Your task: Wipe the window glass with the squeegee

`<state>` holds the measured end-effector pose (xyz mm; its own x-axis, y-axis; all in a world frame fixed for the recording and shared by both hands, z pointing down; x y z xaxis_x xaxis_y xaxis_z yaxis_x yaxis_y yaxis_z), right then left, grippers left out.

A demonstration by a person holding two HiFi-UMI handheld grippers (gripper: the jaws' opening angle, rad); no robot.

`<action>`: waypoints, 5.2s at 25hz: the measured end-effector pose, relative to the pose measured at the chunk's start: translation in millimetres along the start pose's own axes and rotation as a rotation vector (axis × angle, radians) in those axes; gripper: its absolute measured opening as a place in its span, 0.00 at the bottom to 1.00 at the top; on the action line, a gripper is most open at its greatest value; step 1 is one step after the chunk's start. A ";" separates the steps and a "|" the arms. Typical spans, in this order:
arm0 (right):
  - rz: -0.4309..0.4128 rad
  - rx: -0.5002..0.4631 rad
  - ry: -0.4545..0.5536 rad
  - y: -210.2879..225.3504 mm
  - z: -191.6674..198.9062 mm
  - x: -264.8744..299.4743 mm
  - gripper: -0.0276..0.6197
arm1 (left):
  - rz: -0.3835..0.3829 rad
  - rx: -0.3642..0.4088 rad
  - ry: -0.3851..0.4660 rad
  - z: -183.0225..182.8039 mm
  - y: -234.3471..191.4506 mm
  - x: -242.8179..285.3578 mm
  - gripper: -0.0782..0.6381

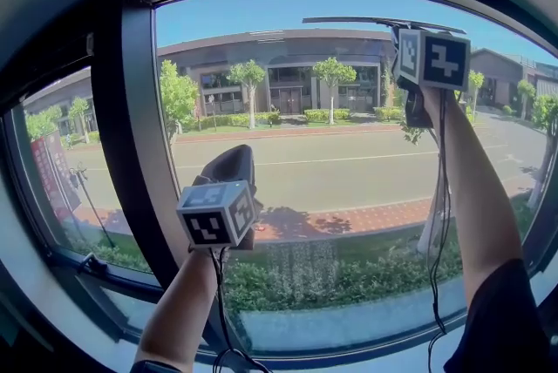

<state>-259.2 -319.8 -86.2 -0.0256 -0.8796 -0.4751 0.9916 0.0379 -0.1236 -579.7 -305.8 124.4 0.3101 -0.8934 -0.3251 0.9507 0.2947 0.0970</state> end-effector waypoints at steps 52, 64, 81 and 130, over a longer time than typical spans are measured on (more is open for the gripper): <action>-0.019 0.032 -0.052 -33.6 121.1 -66.7 0.24 | 0.011 -0.035 -0.053 44.1 5.3 -5.5 0.11; -0.035 0.010 -0.064 -42.9 145.4 -83.6 0.25 | 0.017 -0.046 -0.074 53.6 12.0 -10.2 0.11; -0.036 0.023 -0.102 -52.6 186.6 -108.5 0.25 | -0.008 -0.023 -0.092 73.5 19.1 -19.8 0.11; -0.024 0.064 -0.305 -62.0 350.7 -191.5 0.24 | -0.026 -0.093 -0.227 165.4 43.0 -44.1 0.11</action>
<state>-271.3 -320.1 318.0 -0.0195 -0.9820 -0.1877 0.9974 -0.0061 -0.0717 -551.0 -309.8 298.5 0.2892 -0.9514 -0.1057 0.9568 0.2907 0.0013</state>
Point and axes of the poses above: the fingertips, and each gripper's own axes: x forward along the fingers, y to its right, z out of its underside, the point moved 4 cm from there along -x, backward along the fingers, and after that the axes turned 2 degrees about z, right-handed, at the moved point
